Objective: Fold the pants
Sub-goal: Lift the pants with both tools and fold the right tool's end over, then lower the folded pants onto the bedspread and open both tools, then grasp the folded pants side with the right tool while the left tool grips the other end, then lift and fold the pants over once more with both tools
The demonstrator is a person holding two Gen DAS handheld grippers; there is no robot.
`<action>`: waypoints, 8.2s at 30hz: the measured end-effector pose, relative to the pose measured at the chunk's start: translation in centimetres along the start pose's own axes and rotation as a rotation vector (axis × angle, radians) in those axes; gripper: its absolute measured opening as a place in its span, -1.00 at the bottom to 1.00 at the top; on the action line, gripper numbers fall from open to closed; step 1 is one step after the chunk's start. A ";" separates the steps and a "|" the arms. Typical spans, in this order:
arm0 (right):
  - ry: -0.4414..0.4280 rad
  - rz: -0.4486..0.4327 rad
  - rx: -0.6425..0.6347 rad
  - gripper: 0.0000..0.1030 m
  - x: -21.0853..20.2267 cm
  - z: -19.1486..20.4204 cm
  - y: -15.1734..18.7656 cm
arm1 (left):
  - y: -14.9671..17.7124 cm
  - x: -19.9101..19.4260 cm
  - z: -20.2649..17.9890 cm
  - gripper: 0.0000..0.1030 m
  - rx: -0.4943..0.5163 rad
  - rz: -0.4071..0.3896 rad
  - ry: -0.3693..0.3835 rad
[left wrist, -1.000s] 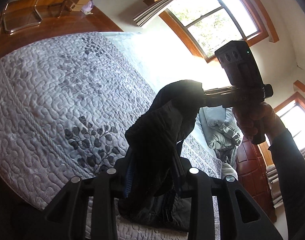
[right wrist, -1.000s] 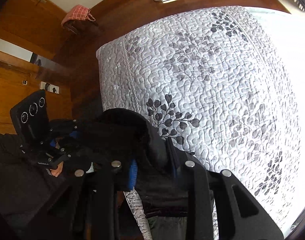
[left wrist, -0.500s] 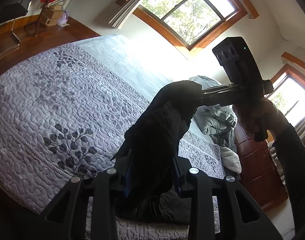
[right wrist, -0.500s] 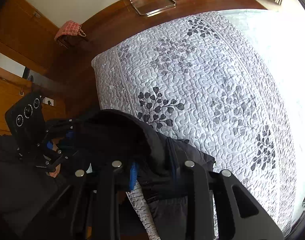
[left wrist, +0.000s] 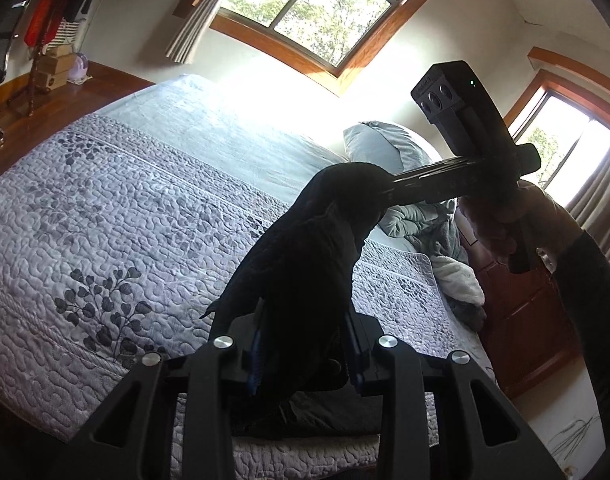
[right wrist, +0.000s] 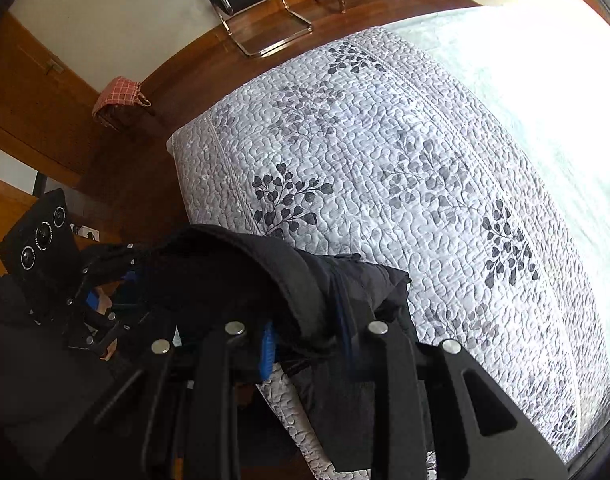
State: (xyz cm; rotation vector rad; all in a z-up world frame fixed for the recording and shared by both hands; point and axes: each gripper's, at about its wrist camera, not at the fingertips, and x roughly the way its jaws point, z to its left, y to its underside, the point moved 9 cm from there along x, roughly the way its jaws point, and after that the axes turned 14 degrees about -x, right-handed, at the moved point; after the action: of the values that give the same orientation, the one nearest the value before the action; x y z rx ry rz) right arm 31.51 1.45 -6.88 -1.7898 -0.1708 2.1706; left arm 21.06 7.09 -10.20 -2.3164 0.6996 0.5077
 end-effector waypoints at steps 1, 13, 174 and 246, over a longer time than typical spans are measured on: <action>0.002 -0.005 0.008 -0.55 -0.2 -0.1 0.5 | 0.2 0.2 -0.4 -0.37 0.009 0.004 0.002; 0.031 -0.042 0.085 -0.58 -1.9 -1.4 7.2 | 4.2 2.8 -4.6 -0.37 0.109 0.072 0.005; -0.260 -0.753 1.045 -0.55 12.7 -3.6 44.2 | 15.0 19.3 2.0 0.42 0.136 0.432 -0.041; -0.425 -0.637 1.164 0.91 14.4 -4.6 51.7 | 10.0 27.6 11.2 0.88 -0.233 0.965 0.160</action>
State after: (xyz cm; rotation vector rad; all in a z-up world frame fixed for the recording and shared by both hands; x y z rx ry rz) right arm 24.85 -43.13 -36.36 -0.5144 0.3294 1.5557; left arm 34.77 -1.20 -37.26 -2.1054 1.9369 0.8495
